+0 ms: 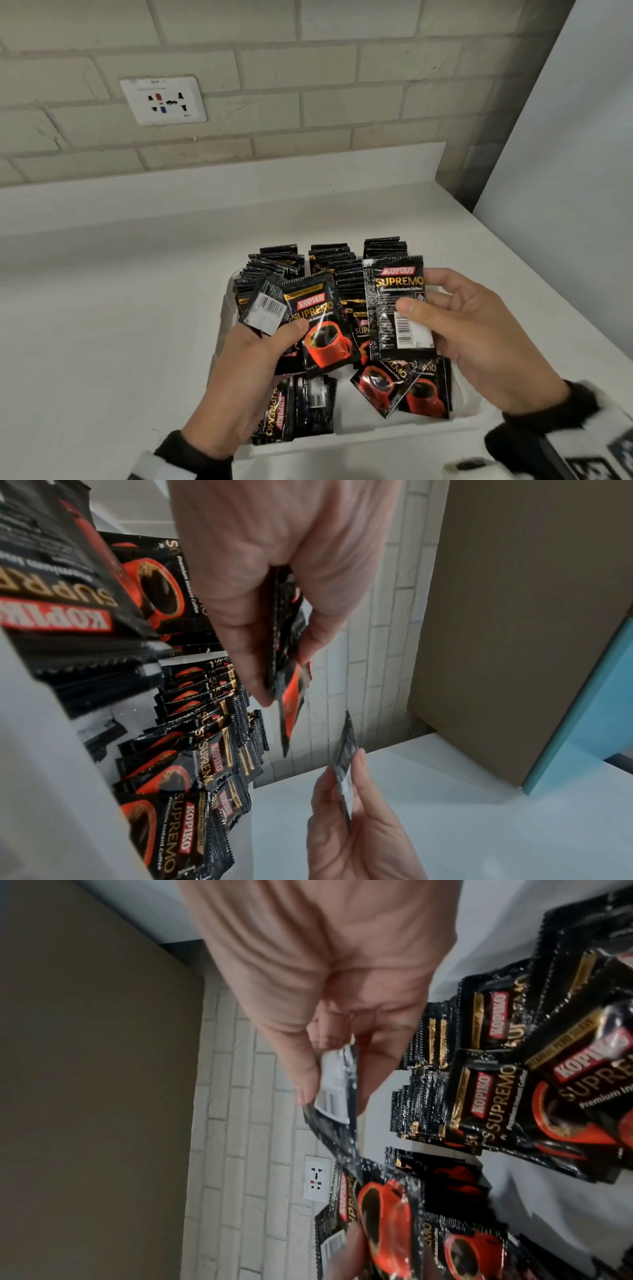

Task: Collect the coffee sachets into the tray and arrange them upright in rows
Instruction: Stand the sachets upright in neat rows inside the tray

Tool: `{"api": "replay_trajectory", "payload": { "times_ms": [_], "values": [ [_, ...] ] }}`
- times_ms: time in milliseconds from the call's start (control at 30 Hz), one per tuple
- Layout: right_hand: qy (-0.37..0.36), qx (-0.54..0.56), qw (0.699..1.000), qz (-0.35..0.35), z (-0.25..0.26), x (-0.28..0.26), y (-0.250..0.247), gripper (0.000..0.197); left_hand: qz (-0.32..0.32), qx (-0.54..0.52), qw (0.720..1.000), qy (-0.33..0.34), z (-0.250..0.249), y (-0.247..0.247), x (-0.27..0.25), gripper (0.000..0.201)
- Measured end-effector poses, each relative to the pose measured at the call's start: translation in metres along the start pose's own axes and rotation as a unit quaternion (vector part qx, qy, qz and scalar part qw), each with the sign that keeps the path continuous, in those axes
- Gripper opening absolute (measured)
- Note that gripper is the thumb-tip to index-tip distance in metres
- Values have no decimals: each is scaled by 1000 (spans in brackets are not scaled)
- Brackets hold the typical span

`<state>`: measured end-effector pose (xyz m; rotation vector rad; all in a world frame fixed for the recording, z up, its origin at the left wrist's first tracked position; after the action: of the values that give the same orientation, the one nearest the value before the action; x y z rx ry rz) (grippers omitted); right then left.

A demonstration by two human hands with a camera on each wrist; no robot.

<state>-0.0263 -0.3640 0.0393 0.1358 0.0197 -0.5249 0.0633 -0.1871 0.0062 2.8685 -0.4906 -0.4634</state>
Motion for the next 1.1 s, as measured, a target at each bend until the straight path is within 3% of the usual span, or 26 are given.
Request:
{"api": "replay_trajectory", "payload": {
  "times_ms": [100,200,300,367,433,500,600,700,767,867,1000,1100],
  "values": [
    [2,-40,999,-19,-5,-2,4,63,-2,15,1000,12,-1,0,1,30],
    [-36,-120,989,-80,0,-2,4,28,-29,38,998,42,-3,-1,0,27],
    [-141,-259,949,-109,13,-4,16,30,-40,71,993,83,-6,3,-3,15],
    [-170,-315,931,-70,14,-6,36,33,-30,94,989,109,-8,11,-7,17],
    [-148,-314,938,-17,9,-6,53,30,-27,106,986,127,-11,18,-11,15],
    [-95,-252,963,23,5,-6,64,25,-27,118,984,133,-12,18,-11,10],
    [-21,-159,986,54,1,-7,67,17,2,98,990,101,-8,13,-8,15],
    [26,-116,990,77,-6,-7,66,26,35,80,992,88,-5,10,-7,34],
    [48,-89,991,93,-8,-6,66,32,50,67,991,101,-7,12,-8,20],
    [54,-28,994,90,-5,-5,59,33,47,18,997,65,-5,11,-5,15],
    [-80,-152,985,-25,11,5,32,29,67,-7,997,29,-6,10,-5,21],
    [-122,-268,955,22,17,10,30,52,89,3,996,19,-4,11,-7,14]
  ]
}}
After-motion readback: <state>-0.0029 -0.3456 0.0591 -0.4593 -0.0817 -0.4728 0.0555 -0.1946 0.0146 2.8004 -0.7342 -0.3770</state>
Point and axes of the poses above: each hand's wrist, its own x-axis towards the middle knuckle, its own y-axis out of the palm, z = x × y, the point moved 5 cm from there along x, towards the middle knuckle, and after that the axes turned 8 degrees about -z, right-handed, at the moved point
